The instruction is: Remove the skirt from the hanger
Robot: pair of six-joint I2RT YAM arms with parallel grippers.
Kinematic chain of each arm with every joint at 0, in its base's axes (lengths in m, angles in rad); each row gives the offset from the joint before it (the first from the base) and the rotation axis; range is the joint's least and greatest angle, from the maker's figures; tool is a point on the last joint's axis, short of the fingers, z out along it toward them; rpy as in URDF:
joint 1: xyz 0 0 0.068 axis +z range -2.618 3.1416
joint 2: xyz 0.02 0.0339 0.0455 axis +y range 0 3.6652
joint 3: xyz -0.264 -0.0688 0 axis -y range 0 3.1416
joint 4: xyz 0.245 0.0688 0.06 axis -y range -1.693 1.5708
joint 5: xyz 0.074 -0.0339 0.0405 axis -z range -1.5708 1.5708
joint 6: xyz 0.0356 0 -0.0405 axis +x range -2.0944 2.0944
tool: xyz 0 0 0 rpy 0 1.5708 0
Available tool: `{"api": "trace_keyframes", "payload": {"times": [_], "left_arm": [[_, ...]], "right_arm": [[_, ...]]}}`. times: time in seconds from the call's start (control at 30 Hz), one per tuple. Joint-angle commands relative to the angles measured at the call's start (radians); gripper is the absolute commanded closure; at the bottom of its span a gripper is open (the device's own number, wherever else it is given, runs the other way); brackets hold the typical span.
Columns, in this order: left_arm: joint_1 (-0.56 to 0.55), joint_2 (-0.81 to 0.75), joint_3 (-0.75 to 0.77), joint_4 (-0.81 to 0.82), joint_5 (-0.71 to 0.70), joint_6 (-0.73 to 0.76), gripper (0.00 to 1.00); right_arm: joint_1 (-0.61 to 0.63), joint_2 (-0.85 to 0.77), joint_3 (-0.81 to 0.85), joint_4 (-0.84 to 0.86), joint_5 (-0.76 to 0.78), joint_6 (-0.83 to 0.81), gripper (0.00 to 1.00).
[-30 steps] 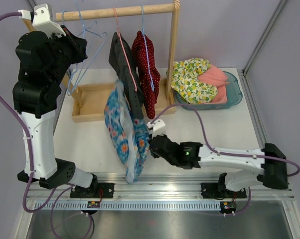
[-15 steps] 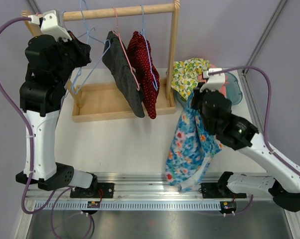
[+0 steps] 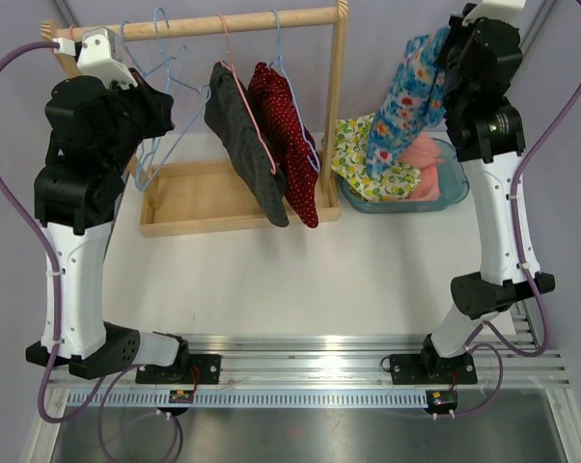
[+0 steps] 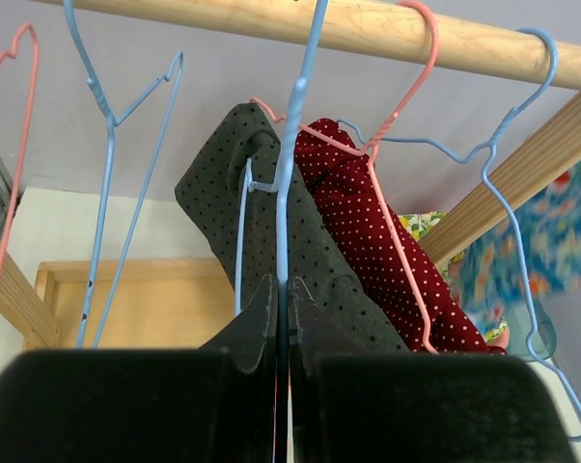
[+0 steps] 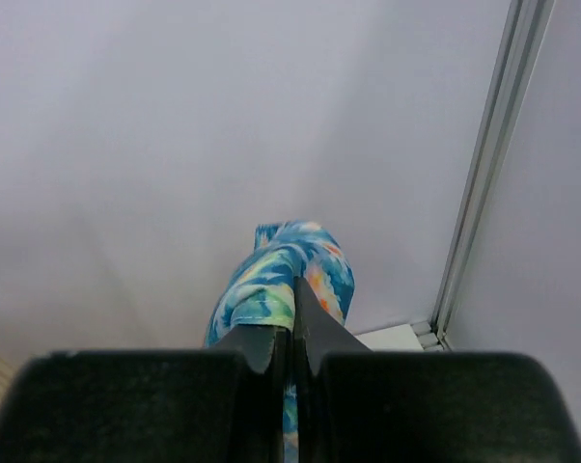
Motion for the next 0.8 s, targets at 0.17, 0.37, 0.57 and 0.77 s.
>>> {"api": "trace_keyframes", "payload": {"times": [0.17, 0.37, 0.57, 0.77], "left_arm": [[0.004, -0.023, -0.062, 0.086, -0.016, 0.03, 1.0], [0.004, 0.038, -0.013, 0.117, -0.027, 0.027, 1.0], [0.004, 0.115, 0.062, 0.175, -0.044, 0.032, 1.0], [0.004, 0.184, 0.134, 0.182, -0.079, 0.035, 1.0]], "right_arm": [[-0.007, -0.042, -0.558, 0.182, -0.07, 0.119, 1.0], [-0.007, -0.079, -0.849, 0.19, -0.103, 0.301, 0.0], [-0.007, -0.123, -1.083, 0.197, -0.218, 0.435, 0.01], [-0.005, -0.211, -1.244, 0.254, -0.341, 0.495, 0.01]]}}
